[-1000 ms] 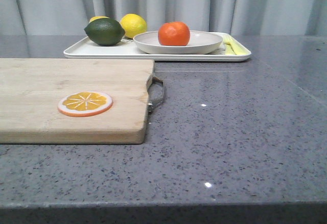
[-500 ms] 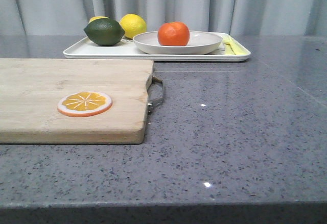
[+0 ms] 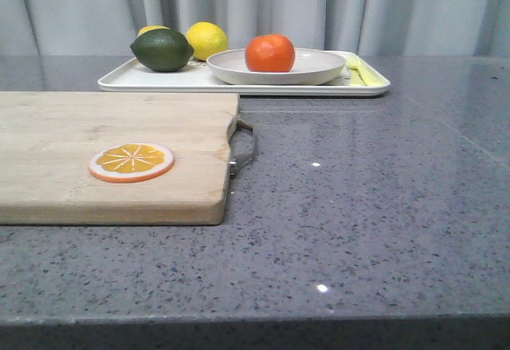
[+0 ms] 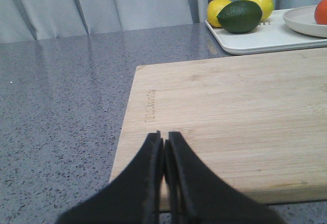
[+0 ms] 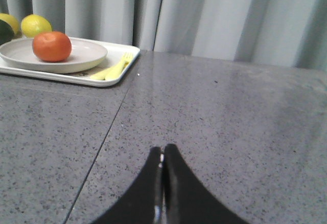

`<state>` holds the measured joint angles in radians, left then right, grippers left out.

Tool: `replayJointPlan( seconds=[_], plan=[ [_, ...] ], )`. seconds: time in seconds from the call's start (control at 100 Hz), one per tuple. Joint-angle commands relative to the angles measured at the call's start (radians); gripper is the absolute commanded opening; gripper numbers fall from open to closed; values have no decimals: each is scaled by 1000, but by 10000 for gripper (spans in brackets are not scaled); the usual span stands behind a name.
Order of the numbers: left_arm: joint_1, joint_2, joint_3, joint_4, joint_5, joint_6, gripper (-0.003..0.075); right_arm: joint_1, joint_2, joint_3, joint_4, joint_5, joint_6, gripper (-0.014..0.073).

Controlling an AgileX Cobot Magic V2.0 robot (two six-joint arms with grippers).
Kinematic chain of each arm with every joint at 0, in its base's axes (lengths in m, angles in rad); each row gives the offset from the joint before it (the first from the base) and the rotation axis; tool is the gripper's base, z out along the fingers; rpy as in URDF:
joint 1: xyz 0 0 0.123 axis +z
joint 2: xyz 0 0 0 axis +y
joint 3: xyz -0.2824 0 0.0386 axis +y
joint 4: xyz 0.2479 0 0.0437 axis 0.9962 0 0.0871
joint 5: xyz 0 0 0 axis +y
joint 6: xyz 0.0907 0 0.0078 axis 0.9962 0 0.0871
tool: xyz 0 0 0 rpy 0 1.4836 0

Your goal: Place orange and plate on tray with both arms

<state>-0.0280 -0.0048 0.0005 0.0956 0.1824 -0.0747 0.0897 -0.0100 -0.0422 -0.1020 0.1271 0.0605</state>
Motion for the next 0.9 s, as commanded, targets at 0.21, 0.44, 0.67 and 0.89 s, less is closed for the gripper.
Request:
replayJointPlan(
  seconds=[0.21, 0.44, 0.67, 0.89],
  plan=[
    [3, -33, 10, -9, -80, 0, -20, -10, -10, 51, -18, -117, 15, -102],
    [3, -33, 10, -9, -80, 0, -20, -10, -10, 48, -18, -95, 15, -102],
    [3, -33, 10, -9, -80, 0, -20, -10, -10, 48, -18, -95, 15, -102],
    [3, -33, 10, -9, -80, 0, -20, -10, -10, 48, -18, -95, 15, -102]
  ],
)
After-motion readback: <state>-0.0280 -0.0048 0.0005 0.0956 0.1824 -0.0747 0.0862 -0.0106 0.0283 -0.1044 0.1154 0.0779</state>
